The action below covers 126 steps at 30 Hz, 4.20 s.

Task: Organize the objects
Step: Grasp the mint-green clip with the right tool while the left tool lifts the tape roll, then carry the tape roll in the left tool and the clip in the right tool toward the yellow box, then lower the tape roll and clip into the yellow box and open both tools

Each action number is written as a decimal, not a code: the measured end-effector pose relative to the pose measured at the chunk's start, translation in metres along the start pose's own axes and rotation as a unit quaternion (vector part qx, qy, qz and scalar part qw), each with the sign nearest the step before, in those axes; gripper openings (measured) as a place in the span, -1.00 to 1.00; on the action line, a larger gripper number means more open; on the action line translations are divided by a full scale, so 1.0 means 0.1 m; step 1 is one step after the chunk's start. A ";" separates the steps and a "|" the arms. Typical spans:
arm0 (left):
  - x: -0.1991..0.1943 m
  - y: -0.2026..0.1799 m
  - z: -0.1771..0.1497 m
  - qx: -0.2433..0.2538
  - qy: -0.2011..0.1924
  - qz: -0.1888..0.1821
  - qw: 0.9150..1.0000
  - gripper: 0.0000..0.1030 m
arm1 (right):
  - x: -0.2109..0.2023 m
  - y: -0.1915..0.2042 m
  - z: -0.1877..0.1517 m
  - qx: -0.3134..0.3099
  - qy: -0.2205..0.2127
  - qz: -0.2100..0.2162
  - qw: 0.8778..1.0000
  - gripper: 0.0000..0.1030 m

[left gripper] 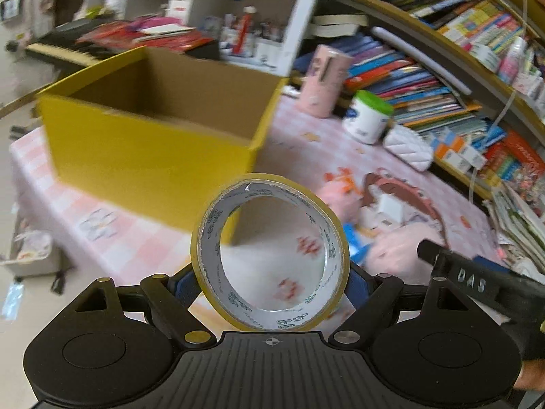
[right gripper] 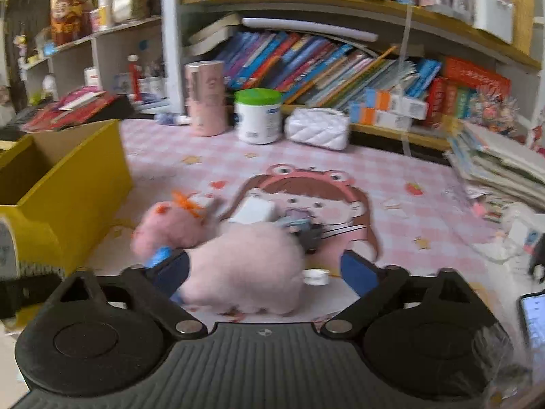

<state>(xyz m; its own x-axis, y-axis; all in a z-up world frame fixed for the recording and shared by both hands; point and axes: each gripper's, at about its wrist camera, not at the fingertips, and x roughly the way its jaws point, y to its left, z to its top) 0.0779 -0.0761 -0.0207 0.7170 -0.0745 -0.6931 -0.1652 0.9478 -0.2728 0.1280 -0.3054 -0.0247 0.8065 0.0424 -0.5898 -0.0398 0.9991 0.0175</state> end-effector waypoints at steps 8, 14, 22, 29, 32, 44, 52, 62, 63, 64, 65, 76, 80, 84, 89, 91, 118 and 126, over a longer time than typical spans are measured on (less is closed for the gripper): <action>-0.22 0.41 -0.15 -0.052 0.000 0.067 0.996 0.64 | 0.15 0.52 -0.13 -0.048 0.053 0.108 0.992 -0.20; -0.33 0.53 -0.19 -0.066 -0.007 0.089 0.994 0.64 | 0.41 0.70 -0.21 -0.051 0.096 0.118 0.987 -0.35; -0.40 0.60 -0.17 -0.064 -0.016 0.096 0.993 0.64 | 0.59 0.82 -0.27 -0.057 0.119 0.124 0.984 -0.54; -0.40 0.72 -0.09 -0.064 -0.024 0.068 0.995 0.64 | 0.44 0.85 -0.21 -0.055 0.115 0.126 0.984 -0.55; -0.39 0.76 -0.05 -0.048 -0.026 0.041 0.998 0.64 | 0.27 0.84 -0.15 -0.040 0.096 0.125 0.987 -0.55; -0.57 1.25 0.06 -0.008 -0.021 -0.041 0.999 0.64 | -0.50 1.27 -0.28 -0.007 0.058 0.081 0.995 -0.55; -0.78 1.66 -0.06 0.027 -0.002 -0.069 0.997 0.64 | -0.95 1.76 -0.62 -0.001 0.056 0.075 0.996 -0.55; -1.05 2.12 -0.16 0.030 -0.001 -0.073 0.997 0.64 | -1.24 2.31 -0.90 0.000 0.071 0.084 0.994 -0.55; -1.07 2.16 -0.16 0.028 -0.003 -0.074 0.997 0.64 | -1.25 2.36 -0.91 -0.003 0.071 0.086 0.994 -0.55; -1.10 2.20 -0.15 0.025 -0.006 -0.074 0.997 0.64 | -1.26 2.40 -0.91 -0.006 0.071 0.087 0.994 -0.55; -1.11 2.23 -0.15 0.023 -0.009 -0.074 0.997 0.64 | -1.28 2.45 -0.91 -0.010 0.070 0.089 0.993 -0.55; -1.25 2.52 -0.08 0.003 -0.033 -0.068 0.997 0.64 | -1.33 2.76 -0.85 -0.029 0.063 0.099 0.993 -0.55; -1.26 2.54 -0.06 0.006 -0.035 -0.072 0.997 0.64 | -1.32 2.81 -0.82 -0.030 0.061 0.099 0.993 -0.55; -1.27 2.56 -0.03 0.007 -0.041 -0.074 0.996 0.64 | -1.31 2.86 -0.79 -0.034 0.058 0.099 0.993 -0.55; -1.25 2.58 0.01 0.007 -0.047 -0.074 0.996 0.64 | -1.28 2.92 -0.73 -0.040 0.056 0.099 0.993 -0.55; -1.24 2.59 0.04 0.006 -0.050 -0.074 0.996 0.64 | -1.25 2.94 -0.70 -0.041 0.056 0.099 0.993 -0.55; -0.52 1.84 1.04 0.051 -0.112 -0.081 0.989 0.64 | -0.48 2.61 0.41 -0.028 -0.023 0.124 0.992 -0.55; -0.18 1.54 1.32 0.072 -0.119 -0.062 0.988 0.64 | -0.06 2.45 0.85 -0.052 -0.053 0.126 0.989 -0.55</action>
<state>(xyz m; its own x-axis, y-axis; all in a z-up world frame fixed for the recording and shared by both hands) 0.1290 0.1122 0.0384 0.8677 -0.1340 -0.4786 0.0195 0.9714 -0.2367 0.1638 -0.0600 0.0513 0.8199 0.2959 -0.4901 -0.3035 0.9505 0.0662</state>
